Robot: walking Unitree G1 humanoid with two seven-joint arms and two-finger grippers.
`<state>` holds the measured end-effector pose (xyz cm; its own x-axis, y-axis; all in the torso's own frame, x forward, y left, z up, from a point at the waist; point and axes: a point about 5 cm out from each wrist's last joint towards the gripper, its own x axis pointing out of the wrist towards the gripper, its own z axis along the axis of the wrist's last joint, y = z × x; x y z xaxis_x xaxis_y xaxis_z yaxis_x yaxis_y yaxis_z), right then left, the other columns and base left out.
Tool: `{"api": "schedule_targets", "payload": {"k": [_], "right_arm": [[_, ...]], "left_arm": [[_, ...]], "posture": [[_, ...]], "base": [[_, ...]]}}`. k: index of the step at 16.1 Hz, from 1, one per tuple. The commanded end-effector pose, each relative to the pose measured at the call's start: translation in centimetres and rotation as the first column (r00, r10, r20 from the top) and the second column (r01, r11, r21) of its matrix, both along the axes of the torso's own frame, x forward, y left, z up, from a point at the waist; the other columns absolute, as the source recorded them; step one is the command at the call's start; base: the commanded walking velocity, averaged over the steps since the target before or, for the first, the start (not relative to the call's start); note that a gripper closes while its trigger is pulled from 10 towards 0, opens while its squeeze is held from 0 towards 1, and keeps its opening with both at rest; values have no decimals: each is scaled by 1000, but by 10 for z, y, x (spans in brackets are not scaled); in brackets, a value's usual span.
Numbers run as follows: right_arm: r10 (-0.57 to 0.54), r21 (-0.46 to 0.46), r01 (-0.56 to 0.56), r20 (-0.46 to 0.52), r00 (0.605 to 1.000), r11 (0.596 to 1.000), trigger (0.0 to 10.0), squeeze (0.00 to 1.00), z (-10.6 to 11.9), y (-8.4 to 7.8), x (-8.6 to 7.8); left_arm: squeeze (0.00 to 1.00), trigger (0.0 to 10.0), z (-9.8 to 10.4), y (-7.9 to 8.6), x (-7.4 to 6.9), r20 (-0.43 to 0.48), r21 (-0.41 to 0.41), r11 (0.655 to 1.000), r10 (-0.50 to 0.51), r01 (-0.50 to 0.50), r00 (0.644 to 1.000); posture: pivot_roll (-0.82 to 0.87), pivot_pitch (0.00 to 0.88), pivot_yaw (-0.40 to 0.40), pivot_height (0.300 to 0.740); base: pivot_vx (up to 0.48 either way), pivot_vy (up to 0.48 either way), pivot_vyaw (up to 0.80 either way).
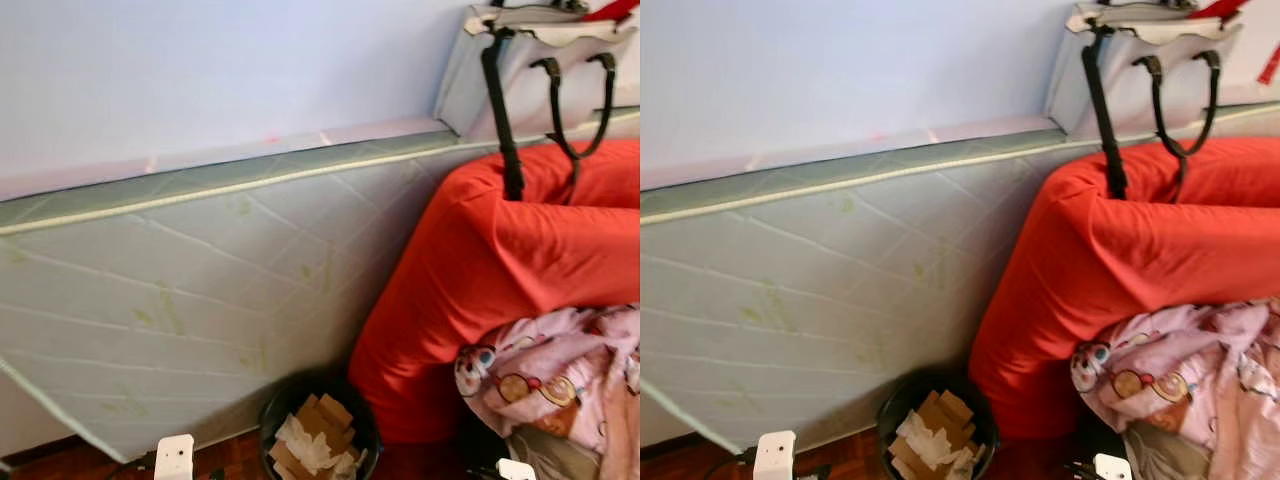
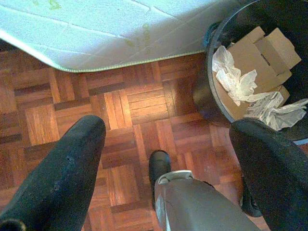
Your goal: Clean up the room
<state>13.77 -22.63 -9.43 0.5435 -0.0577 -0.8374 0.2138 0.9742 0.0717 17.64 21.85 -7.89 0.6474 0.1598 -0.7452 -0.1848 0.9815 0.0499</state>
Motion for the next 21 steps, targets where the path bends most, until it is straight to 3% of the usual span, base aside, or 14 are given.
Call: {"api": "schedule_targets", "payload": {"k": [1, 21], "right_arm": [[3, -13, -3, 6, 1000, 1000, 10000, 0, 1, -3, -1], [12, -13, -12, 4, 1000, 1000, 10000, 0, 1, -2, 1]], "left_arm": [[0, 10000, -2, -1, -4, -16, -3, 1000, -13, 13, 1000], [0, 10000, -2, -5, -3, -14, -10, 999, -31, 31, 999]], "posture": [[-14, 0, -51, 740], [-12, 0, -51, 740]], "base": [[0, 0, 0], [0, 0, 0]]}}
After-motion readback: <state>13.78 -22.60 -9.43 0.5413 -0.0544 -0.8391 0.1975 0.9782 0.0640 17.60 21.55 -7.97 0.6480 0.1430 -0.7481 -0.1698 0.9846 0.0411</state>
